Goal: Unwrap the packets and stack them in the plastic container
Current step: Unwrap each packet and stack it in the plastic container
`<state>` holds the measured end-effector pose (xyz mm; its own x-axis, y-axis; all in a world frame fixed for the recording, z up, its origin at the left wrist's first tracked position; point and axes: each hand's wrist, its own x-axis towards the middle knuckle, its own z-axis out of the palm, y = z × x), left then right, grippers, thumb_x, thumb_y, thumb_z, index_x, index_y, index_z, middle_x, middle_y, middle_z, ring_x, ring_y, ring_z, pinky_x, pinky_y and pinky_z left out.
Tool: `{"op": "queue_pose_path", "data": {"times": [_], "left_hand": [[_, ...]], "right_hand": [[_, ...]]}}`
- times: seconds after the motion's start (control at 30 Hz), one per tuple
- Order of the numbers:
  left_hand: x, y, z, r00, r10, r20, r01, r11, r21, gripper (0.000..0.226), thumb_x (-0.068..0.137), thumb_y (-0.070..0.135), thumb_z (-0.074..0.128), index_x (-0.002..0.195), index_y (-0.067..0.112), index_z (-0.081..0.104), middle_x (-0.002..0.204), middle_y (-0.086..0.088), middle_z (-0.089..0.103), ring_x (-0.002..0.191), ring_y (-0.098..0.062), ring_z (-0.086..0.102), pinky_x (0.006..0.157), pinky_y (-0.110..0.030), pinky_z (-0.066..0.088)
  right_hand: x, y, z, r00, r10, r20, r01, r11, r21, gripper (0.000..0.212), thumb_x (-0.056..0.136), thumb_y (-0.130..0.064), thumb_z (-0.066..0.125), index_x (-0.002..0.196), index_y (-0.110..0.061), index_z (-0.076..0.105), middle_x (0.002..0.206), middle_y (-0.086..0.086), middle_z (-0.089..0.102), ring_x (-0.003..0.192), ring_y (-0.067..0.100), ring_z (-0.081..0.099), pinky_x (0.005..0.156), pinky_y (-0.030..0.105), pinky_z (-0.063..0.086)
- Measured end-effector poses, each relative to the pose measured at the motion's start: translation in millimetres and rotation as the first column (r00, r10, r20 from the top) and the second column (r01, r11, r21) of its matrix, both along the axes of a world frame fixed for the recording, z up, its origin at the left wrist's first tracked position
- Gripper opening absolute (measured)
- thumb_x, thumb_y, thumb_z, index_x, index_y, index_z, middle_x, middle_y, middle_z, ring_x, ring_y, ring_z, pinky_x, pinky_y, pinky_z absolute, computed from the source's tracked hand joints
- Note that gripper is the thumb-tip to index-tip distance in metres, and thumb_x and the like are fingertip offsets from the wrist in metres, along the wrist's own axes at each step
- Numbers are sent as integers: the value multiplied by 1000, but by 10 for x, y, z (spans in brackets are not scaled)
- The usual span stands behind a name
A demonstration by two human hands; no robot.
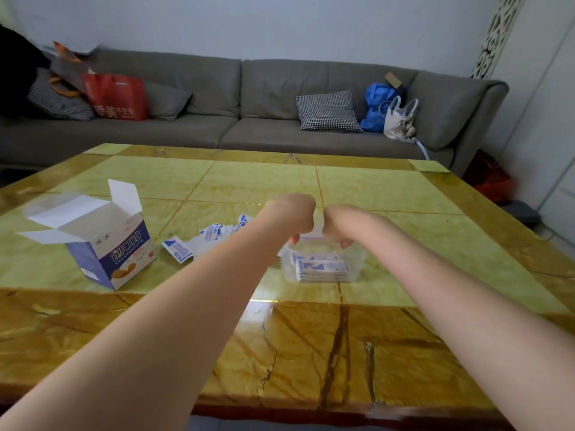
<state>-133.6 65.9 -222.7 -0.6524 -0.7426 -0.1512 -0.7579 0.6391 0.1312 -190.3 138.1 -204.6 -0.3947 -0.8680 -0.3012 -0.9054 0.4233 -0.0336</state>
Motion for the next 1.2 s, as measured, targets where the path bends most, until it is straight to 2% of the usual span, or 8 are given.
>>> {"op": "queue_pose_path", "data": {"times": [0.13, 0.27, 0.37, 0.5, 0.67, 0.9, 1.1, 1.2], "left_hand": [[317, -15, 164, 989, 16, -147, -29, 996, -85, 24, 90, 9, 40, 75, 9, 58, 71, 2, 69, 60, -11, 67, 69, -27, 55], [932, -61, 119, 971, 110, -210, -138, 982, -127, 23, 90, 14, 47, 83, 9, 69, 73, -1, 72, 63, -14, 69, 66, -28, 56], [1373, -52, -60, 983, 180, -31, -180, 984, 4, 23, 89, 15, 49, 96, 5, 69, 83, -5, 72, 66, -16, 67, 64, -27, 53], [1761, -105, -341, 981, 77, 176, -82, 997, 17, 40, 87, 16, 54, 127, 19, 52, 128, -5, 53, 115, -22, 53, 93, -30, 43], [1891, -160, -549, 989, 51, 139, -63, 994, 85, 58, 83, 31, 64, 136, 29, 39, 137, -8, 36, 125, -29, 42, 105, -37, 35], [1913, -126, -607, 999, 36, -29, -33, 995, 99, 39, 84, 24, 64, 120, 15, 53, 123, -2, 53, 102, -18, 53, 79, -22, 38], [2062, -158, -534, 917, 127, -377, -66, 983, 172, 13, 85, 10, 59, 78, 18, 50, 72, 11, 57, 56, -4, 60, 53, -16, 49], [2138, -162, -488, 766, 190, -614, -111, 980, 165, 25, 81, 7, 62, 67, 21, 49, 77, 0, 69, 73, -16, 69, 71, -34, 54]], "right_hand": [[229, -32, 85, 997, 68, 35, -57, 966, -253, 20, 92, -2, 39, 86, -4, 58, 75, 8, 52, 69, 23, 48, 61, 29, 39], [651, -70, -6, 959, 200, 201, -121, 930, -346, 25, 87, -1, 44, 105, -5, 62, 99, 12, 62, 90, 28, 59, 78, 32, 50], [914, -107, -229, 913, 317, 257, -230, 920, -317, 31, 88, -3, 40, 110, -3, 62, 112, 16, 64, 103, 30, 60, 89, 38, 50], [1171, -112, -606, 846, 465, 261, -387, 872, -301, 38, 91, -3, 39, 125, -12, 53, 127, 9, 54, 117, 27, 50, 98, 38, 42], [1180, -81, -849, 848, 518, -116, -525, 786, -327, 53, 86, 6, 38, 135, -11, 38, 139, 7, 38, 129, 29, 30, 101, 37, 35], [1083, -128, -925, 860, 494, -130, -502, 767, -399, 25, 88, 0, 46, 108, -10, 58, 101, 6, 58, 101, 22, 50, 73, 28, 42], [905, -107, -801, 918, 352, 184, -220, 836, -502, 23, 88, -6, 51, 106, -10, 66, 103, 5, 66, 91, 16, 56, 87, 31, 48], [879, -56, -730, 921, 360, -147, -368, 683, -631, 23, 88, -3, 54, 107, -8, 64, 103, 4, 65, 96, 20, 57, 74, 31, 50]]}}
